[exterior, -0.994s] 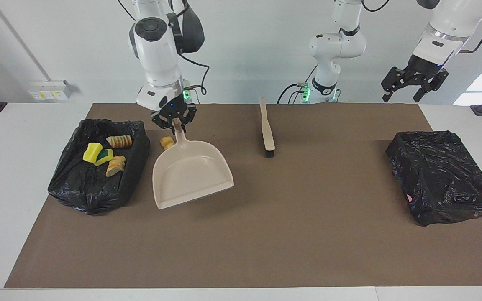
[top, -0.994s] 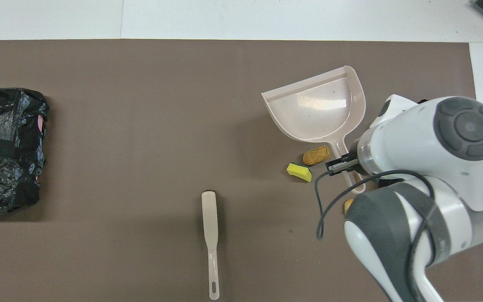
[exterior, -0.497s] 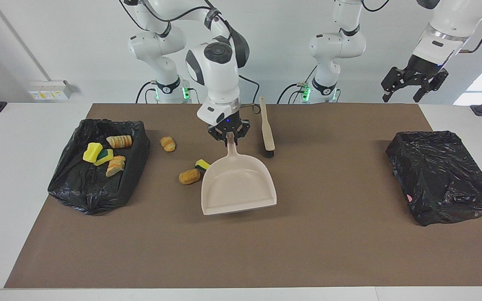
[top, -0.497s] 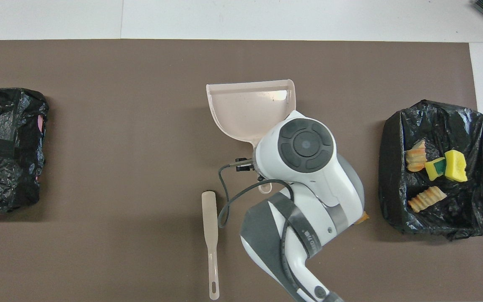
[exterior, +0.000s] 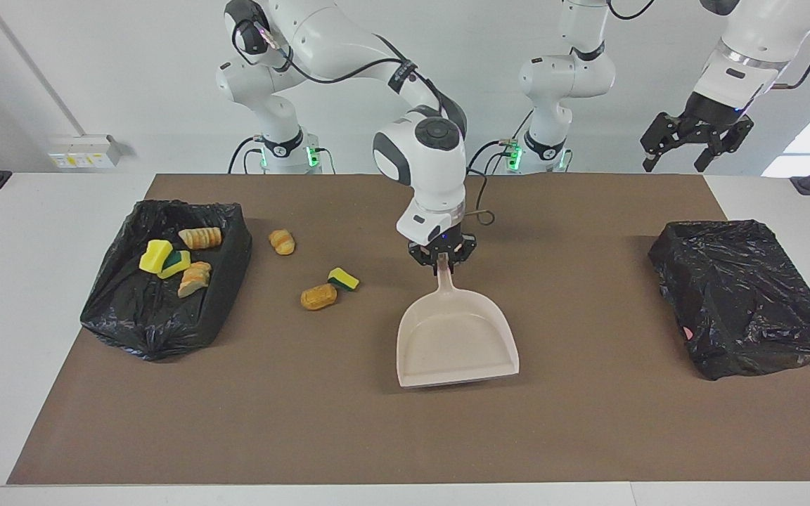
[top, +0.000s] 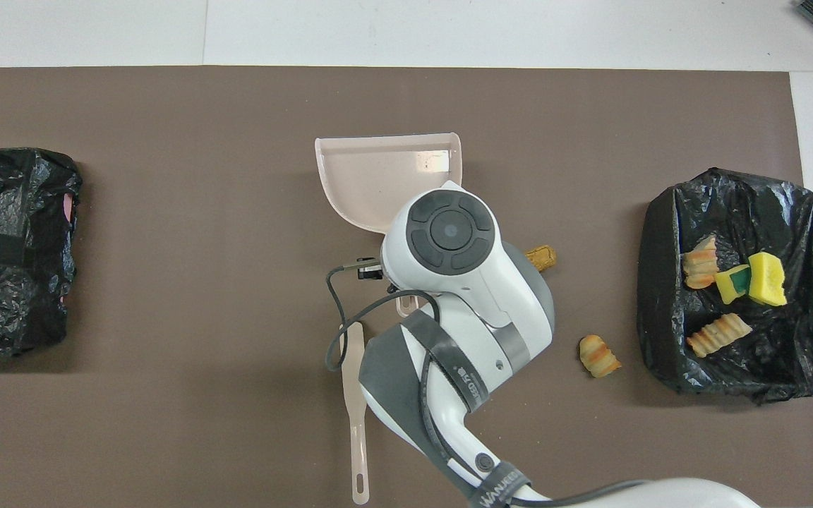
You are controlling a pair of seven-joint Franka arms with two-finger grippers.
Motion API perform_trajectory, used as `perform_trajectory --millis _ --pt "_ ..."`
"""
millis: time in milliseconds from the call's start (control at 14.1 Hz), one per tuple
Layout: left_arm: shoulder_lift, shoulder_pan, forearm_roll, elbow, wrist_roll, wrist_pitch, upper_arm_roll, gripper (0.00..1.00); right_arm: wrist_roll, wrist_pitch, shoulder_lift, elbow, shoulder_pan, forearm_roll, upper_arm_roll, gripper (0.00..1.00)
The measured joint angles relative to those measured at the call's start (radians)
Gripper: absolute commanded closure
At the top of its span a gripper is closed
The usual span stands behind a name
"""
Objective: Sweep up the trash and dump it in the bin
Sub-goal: 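Lower the dustpan onto the table center with the right gripper, then reach the left gripper to the dustpan handle while the right gripper withdraws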
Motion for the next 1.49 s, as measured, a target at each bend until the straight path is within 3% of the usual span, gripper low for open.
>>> perform_trajectory --millis 213,284,355,1065,1278,1491 --pt "0.0 0.0 0.0 0.0 0.0 0.0 0.0 0.0 0.023 0.042 0.075 0.032 0.002 -0.039 -0.006 1.0" --pt "0.0 0.0 0.0 0.0 0.0 0.0 0.0 0.0 0.032 0.055 0.091 0.037 0.002 -0.052 -0.008 0.58" --pt "0.0 0.0 0.0 0.0 0.0 0.0 0.0 0.0 0.037 0.058 0.098 0.043 0.002 -0.067 -0.008 0.01" --pt "0.0 0.0 0.0 0.0 0.0 0.0 0.0 0.0 0.039 0.047 0.047 0.074 -0.009 -0.11 -0.009 0.0" --pt "0.0 -0.001 0.0 0.0 0.0 -0.007 -0.012 0.0 0.041 0.027 -0.003 0.025 0.004 -0.108 -0.004 0.0" --pt "0.0 -0.004 0.0 0.0 0.0 -0.027 -0.03 0.0 0.113 0.022 -0.104 -0.092 0.042 -0.105 0.004 0.0"
